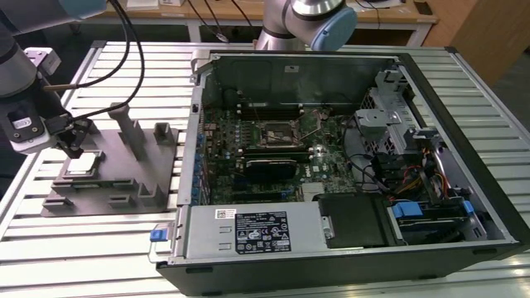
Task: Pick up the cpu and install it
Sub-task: 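Pick up the cpu and move it towards the insertion slot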
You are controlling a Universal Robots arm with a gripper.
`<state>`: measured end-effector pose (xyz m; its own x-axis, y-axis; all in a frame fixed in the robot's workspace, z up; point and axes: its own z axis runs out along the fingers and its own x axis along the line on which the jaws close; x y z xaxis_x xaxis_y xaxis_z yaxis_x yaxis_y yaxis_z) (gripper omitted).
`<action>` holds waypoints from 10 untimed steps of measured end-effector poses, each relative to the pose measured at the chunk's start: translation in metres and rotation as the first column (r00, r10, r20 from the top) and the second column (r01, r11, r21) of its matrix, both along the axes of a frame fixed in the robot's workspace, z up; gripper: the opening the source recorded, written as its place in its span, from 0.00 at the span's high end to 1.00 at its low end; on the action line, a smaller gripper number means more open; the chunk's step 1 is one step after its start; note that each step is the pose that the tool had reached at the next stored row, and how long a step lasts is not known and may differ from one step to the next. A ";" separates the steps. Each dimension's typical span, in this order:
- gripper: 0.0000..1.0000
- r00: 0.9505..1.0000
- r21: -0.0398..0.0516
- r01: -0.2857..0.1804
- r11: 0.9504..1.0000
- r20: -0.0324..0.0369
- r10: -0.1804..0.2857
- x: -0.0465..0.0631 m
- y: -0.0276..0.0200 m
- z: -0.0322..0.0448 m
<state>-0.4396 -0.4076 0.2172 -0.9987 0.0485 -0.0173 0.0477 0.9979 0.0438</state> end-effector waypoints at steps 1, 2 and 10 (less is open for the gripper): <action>0.89 1.000 0.000 -0.002 1.000 0.000 0.002 0.000 0.0000 -0.0013; 0.89 1.000 0.001 -0.003 1.000 0.000 0.003 0.000 0.0001 -0.0027; 0.89 1.000 0.005 -0.017 1.000 0.001 0.017 -0.002 0.0001 -0.0131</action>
<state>-0.4419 -0.4075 0.2041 -0.9993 0.0320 -0.0180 0.0311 0.9983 0.0493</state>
